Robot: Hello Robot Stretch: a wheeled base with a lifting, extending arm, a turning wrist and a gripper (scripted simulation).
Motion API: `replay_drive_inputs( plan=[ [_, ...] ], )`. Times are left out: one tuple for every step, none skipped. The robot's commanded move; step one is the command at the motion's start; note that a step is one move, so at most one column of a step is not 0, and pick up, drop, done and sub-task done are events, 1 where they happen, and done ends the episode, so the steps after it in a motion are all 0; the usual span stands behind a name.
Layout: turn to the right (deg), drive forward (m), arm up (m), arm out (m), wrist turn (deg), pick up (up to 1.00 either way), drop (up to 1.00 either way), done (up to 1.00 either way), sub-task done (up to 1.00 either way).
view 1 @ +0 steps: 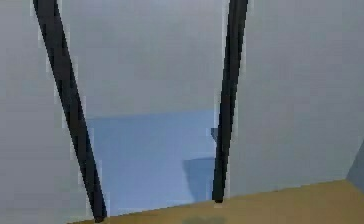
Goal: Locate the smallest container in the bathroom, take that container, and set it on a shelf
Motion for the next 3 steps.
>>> replay_drive_inputs(
  plan=[
    [0.0,0.6,0.0,0.0,0.0,0.0,0.0,0.0,0.0],
    [-6.0,0.0,0.0,0.0,0.0,0.0,0.0,0.0,0.0],
    [0.0,0.45,0.0,0.0,0.0,0.0,0.0,0.0,0.0]
  ],
)
